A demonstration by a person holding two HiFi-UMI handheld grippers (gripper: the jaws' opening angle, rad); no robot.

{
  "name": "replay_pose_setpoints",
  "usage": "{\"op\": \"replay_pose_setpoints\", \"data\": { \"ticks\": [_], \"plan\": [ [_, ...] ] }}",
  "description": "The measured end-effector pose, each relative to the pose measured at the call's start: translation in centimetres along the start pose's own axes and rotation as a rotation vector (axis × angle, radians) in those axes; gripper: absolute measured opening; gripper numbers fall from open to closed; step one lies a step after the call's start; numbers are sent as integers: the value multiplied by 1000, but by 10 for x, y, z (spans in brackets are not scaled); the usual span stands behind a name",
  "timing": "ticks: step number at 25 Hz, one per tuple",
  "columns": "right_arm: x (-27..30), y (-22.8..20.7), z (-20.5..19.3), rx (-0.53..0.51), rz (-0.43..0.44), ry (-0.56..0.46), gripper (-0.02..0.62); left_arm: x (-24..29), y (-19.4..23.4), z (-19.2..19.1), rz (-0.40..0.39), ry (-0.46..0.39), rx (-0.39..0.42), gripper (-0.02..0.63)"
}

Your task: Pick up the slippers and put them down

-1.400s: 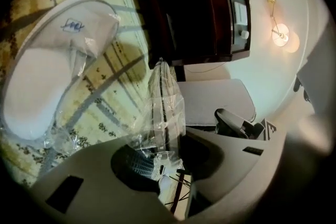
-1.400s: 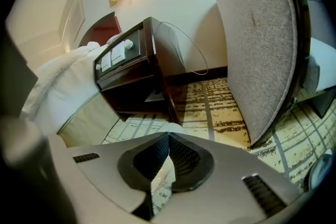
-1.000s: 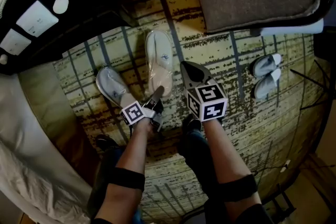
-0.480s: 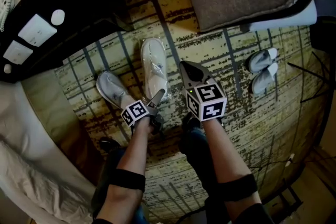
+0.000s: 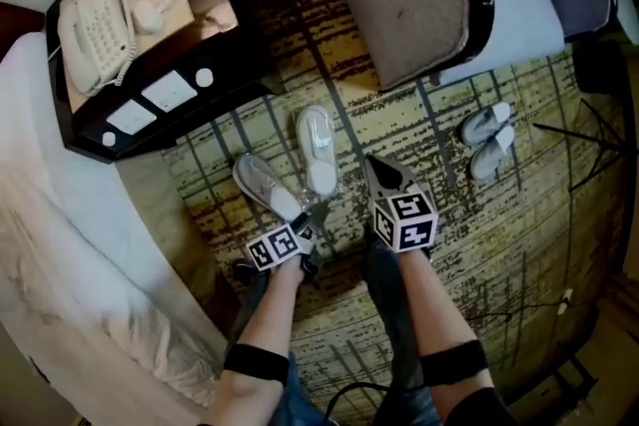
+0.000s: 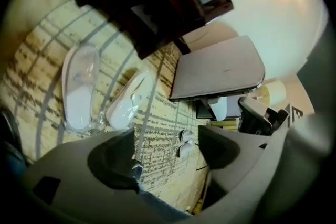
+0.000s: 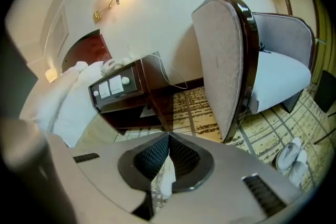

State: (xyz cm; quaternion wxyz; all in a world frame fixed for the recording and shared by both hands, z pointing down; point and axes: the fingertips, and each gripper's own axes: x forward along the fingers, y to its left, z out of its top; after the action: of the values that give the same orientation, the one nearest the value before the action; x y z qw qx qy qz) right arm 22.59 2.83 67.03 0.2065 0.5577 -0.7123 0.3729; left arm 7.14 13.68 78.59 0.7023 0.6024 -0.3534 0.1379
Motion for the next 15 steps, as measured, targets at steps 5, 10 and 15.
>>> {"op": "replay_pose_setpoints", "data": {
  "ticks": [5,10,15],
  "plan": [
    [-76,43,46,-5,1,7,2,-104,-102,39,5,-128,287,48],
    [-164,96,103,-30,31,0,2,-223,-210,57,-5,-197,534,2],
    [-228,147,162,-90,66,-40,2,-340,-282,79,42,-322,750,2]
  ]
}}
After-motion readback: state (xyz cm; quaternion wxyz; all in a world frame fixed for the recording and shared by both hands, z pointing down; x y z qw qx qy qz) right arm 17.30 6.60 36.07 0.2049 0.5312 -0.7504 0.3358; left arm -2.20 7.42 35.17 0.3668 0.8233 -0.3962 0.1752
